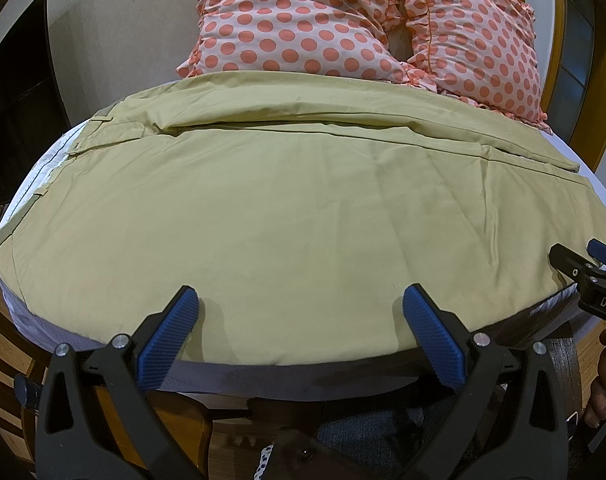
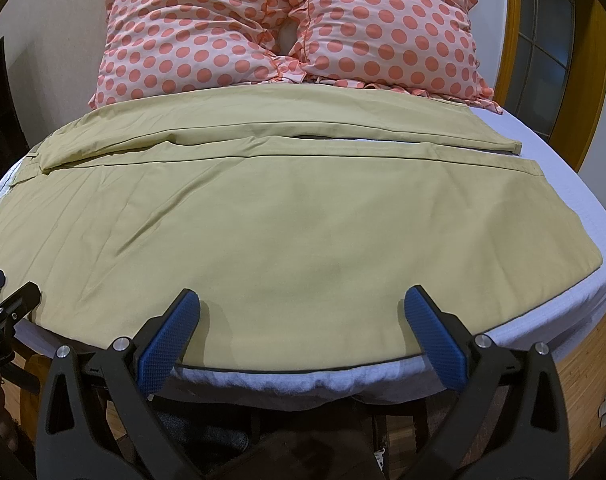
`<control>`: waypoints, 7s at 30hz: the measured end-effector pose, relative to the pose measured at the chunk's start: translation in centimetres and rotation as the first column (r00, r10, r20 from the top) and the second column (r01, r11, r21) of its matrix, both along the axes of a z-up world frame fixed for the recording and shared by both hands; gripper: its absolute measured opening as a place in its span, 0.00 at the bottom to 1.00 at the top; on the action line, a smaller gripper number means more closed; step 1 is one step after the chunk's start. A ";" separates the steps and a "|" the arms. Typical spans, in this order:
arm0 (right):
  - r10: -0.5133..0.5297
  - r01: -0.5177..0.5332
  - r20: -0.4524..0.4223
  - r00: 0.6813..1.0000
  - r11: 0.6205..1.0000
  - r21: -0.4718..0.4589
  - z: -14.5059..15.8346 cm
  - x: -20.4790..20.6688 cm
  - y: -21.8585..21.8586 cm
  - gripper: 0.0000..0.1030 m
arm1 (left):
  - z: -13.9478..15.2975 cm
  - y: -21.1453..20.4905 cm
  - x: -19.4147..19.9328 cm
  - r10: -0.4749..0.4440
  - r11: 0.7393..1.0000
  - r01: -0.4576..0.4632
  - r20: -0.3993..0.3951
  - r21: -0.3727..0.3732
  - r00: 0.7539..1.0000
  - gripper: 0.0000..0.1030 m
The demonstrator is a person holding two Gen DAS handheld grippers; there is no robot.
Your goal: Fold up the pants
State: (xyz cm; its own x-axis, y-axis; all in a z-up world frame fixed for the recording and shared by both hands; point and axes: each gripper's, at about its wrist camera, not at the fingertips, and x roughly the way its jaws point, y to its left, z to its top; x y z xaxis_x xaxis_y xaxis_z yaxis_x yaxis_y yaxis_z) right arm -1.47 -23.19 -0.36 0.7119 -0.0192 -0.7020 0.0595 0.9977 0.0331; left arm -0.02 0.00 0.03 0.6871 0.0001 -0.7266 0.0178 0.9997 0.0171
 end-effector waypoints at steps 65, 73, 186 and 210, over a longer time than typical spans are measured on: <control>-0.665 0.720 -0.307 0.681 0.685 0.114 2.3 34.7 -23.5 0.60 | 3.6 1.6 5.2 -0.010 1.000 0.011 0.119 -0.010 0.993 0.98; -0.657 0.671 -0.184 0.731 0.741 0.019 0.6 35.1 -23.0 0.25 | 2.7 2.1 6.2 0.006 1.000 -0.004 0.105 -0.014 0.994 0.98; 0.554 -0.547 0.131 0.822 0.704 0.453 2.6 7.8 9.2 0.26 | 0.2 16.7 -8.8 0.242 0.844 -0.106 0.197 -0.525 0.950 0.79; 0.323 -0.356 0.153 0.934 0.813 0.460 0.1 7.4 2.9 0.79 | 0.5 23.4 -3.0 0.439 0.712 -0.257 0.128 -0.654 0.889 0.78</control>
